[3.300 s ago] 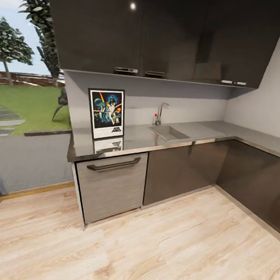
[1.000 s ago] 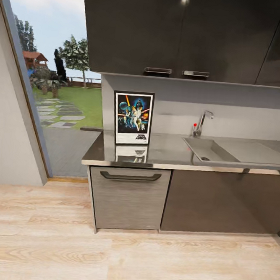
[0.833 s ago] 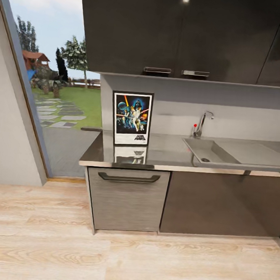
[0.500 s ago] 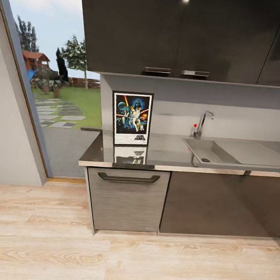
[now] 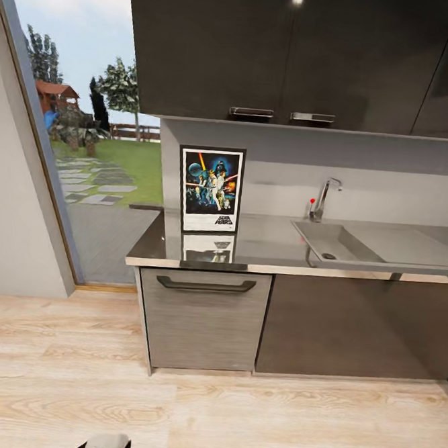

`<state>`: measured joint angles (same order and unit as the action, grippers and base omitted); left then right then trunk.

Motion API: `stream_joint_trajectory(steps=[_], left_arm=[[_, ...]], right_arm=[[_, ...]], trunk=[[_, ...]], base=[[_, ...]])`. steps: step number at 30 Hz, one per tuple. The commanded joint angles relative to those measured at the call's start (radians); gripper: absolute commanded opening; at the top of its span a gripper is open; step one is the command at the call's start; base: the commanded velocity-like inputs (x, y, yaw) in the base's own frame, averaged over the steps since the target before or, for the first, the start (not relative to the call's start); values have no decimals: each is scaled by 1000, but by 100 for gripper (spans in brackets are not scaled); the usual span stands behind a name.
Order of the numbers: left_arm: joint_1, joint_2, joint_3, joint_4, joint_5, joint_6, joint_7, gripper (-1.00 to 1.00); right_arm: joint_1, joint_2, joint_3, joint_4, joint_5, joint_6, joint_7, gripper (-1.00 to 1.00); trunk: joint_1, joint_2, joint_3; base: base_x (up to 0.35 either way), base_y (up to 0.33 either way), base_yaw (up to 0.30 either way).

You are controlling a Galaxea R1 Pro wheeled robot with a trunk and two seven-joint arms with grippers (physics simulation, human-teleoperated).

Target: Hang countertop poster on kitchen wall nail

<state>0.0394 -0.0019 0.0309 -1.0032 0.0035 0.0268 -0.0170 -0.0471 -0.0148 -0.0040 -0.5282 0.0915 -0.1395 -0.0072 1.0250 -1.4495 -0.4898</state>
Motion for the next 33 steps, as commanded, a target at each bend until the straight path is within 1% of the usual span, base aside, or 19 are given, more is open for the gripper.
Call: stream_joint_trajectory(steps=[1, 2, 4, 6, 9, 13, 15, 16, 18, 19, 22, 23, 24, 25, 27, 28, 29, 31, 33], left_arm=[[0, 0, 3, -37, 1, 19, -7, 100], [0, 0, 6, -109, 1, 64, -21, 100], [0, 0, 7, -186, 1, 120, -45, 100], [0, 0, 9, -329, 0, 231, -121, 100], [0, -2, 12, -457, 1, 325, -209, 100], [0, -4, 17, -508, 7, 364, -253, 100], [-10, -5, 19, -525, 33, 391, -272, 100], [-28, -5, 19, -532, 55, 415, -283, 100], [-63, -5, 19, -536, 76, 448, -295, 100], [-107, -6, 20, -538, 93, 485, -317, 100], [-184, -6, 20, -539, 111, 546, -376, 100], [-239, -6, 20, -538, 118, 586, -427, 100], [-268, -6, 21, -537, 120, 606, -452, 100], [-324, -6, 21, -534, 123, 646, -498, 100], [-379, -6, 21, -531, 125, 683, -535, 100], [-431, -6, 21, -526, 126, 713, -559, 100], [-458, -6, 21, -521, 127, 723, -568, 100], [-581, -7, 21, -459, 128, 750, -588, 100], [-642, -7, 21, -406, 128, 756, -593, 100]], right_arm=[[0, 0, -1, 1, 10, -5, -1, 100], [0, 0, -1, 1, 10, -9, -1, 100], [0, 0, -1, 1, 10, -17, -2, 100], [0, 0, 0, 0, 11, -54, -2, 100], [0, 0, 0, 2, 12, -98, -2, 100], [0, 0, 1, 3, 13, -110, -1, 100], [0, -1, 3, 4, 13, -114, 0, 100], [0, -1, 4, 5, 13, -116, 0, 100], [0, -4, 4, 5, 13, -117, 0, 100], [0, -10, 6, 5, 13, -117, 1, 100], [0, -20, 7, 3, 13, -119, 3, 100], [0, -25, 8, 2, 13, -120, 4, 100], [0, -27, 8, 1, 13, -121, 4, 100], [0, -31, 8, 0, 13, -122, 5, 100], [1, -33, 8, -1, 13, -123, 5, 100], [2, -36, 6, -4, 12, -126, 6, 100], [3, -39, 5, -7, 12, -130, 6, 100], [8, -52, 2, -44, 5, -165, 7, 100], [10, -56, 0, -70, 1, -186, 7, 100]], trunk=[[0, 0, -1], [0, 0, -1], [0, 0, -1], [0, 0, -1], [0, 0, -1], [0, 0, -1], [0, 0, -1], [0, 0, -1], [0, 0, -1], [0, 0, -1], [0, 0, -1], [0, 0, -1], [0, 0, -1], [0, 0, -1], [0, 0, -1], [0, 0, -1], [0, 0, -1], [0, 0, -1], [0, 0, -1]], base=[[0, 0, 0], [0, 0, 0], [0, 0, 0], [0, 0, 0], [0, 0, 0], [0, 0, 0], [0, 0, 0], [0, 0, 0], [0, 0, 0], [0, 0, 0], [0, 0, 0], [0, 0, 0], [0, 0, 0], [0, 0, 0], [0, 0, 0], [0, 0, 0], [0, 0, 0], [0, 0, 0], [0, 0, 0]])
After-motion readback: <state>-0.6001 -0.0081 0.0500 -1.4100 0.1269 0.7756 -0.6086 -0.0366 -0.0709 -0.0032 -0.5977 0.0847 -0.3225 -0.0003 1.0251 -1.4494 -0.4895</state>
